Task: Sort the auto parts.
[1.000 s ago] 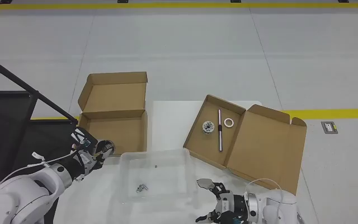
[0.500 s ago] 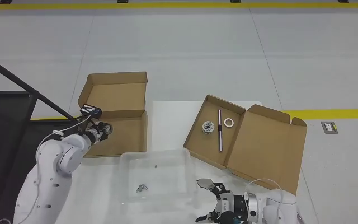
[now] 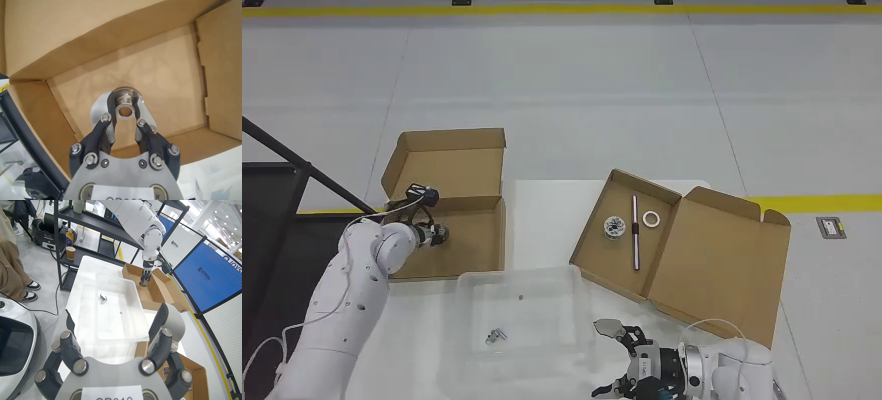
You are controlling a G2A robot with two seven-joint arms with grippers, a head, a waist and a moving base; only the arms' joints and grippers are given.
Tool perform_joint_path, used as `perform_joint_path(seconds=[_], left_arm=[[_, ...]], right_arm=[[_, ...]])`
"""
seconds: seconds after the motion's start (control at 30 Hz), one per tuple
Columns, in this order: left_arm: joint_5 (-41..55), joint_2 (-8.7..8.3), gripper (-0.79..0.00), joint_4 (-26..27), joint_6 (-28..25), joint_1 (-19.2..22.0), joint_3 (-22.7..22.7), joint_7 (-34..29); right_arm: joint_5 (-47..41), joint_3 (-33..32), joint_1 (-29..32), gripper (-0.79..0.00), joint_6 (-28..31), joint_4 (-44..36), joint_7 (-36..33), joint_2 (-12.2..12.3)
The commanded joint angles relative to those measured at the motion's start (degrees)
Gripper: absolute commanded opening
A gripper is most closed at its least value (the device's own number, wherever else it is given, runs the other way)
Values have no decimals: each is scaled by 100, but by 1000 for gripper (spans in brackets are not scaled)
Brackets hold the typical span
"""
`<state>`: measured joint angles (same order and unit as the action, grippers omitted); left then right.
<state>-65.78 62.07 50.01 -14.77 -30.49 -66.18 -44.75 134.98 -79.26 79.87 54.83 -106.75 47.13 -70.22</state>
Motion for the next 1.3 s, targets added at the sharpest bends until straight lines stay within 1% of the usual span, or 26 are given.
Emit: perform_joint_path(seconds=[0.0,0.03,0.07,0.1,0.13,0.17,0.2,0.23,0.27,0.37,0.43,0.5,0.6,0.7,0.77,0.83,0.9,0.93,1.03,1.13,1.2,1.23,1.27], left_arm=[[-85,35,-471,-143,40,58,102,99],[-90,51,-419,-202,27,77,137,149],[-34,63,-406,-261,-26,99,145,178],[-12,68,-259,-311,-53,127,142,198],[-2,68,-240,-333,-75,150,133,221],[55,66,-179,-326,-149,158,109,236],[103,54,-139,-291,-218,163,64,248],[121,34,-58,-220,-261,155,7,265],[140,8,0,-112,-303,127,-62,277],[304,-105,0,450,-638,-71,-363,197],[492,-207,0,1048,-937,-336,-653,39],[761,-319,0,1833,-1296,-719,-996,-236],[1044,-479,0,3276,-1735,-1534,-1510,-632],[1297,-600,0,4644,-2115,-2410,-1951,-957],[1390,-657,0,5373,-2338,-2928,-2148,-1111],[1447,-704,0,5936,-2640,-3359,-2228,-1294],[1431,-753,0,6318,-2977,-3676,-2192,-1499],[1261,-792,0,6471,-3008,-3818,-2084,-1469],[333,-923,0,6765,-3088,-4082,-1627,-1389],[-288,-1004,0,6756,-3171,-4107,-1120,-1305],[-555,-1030,0,6610,-3098,-3995,-799,-1378],[-614,-1027,0,6518,-2989,-3887,-661,-1487],[-614,-1027,0,6518,-2989,-3887,-661,-1487]], right_arm=[[0,0,0,0,0,0,1,0],[0,0,0,0,0,0,1,0],[0,0,0,0,0,0,1,0],[0,0,0,0,0,0,1,0],[0,0,0,0,0,0,1,0],[0,0,0,0,0,0,1,0],[0,0,0,0,0,0,1,0],[0,0,0,0,0,0,1,0],[0,0,0,0,0,0,1,0],[0,0,0,0,0,0,1,0],[0,0,0,0,0,0,1,0],[0,0,0,0,0,0,1,0],[0,0,0,0,0,0,1,0],[0,0,0,0,0,0,1,0],[0,0,0,0,0,0,1,0],[0,0,0,0,0,0,1,0],[0,0,0,0,0,0,1,0],[0,0,0,0,0,0,1,0],[0,0,0,0,0,0,1,0],[0,0,0,0,0,0,1,0],[0,0,0,0,0,0,1,0],[0,0,0,0,0,0,1,0],[0,0,0,0,0,0,1,0]])
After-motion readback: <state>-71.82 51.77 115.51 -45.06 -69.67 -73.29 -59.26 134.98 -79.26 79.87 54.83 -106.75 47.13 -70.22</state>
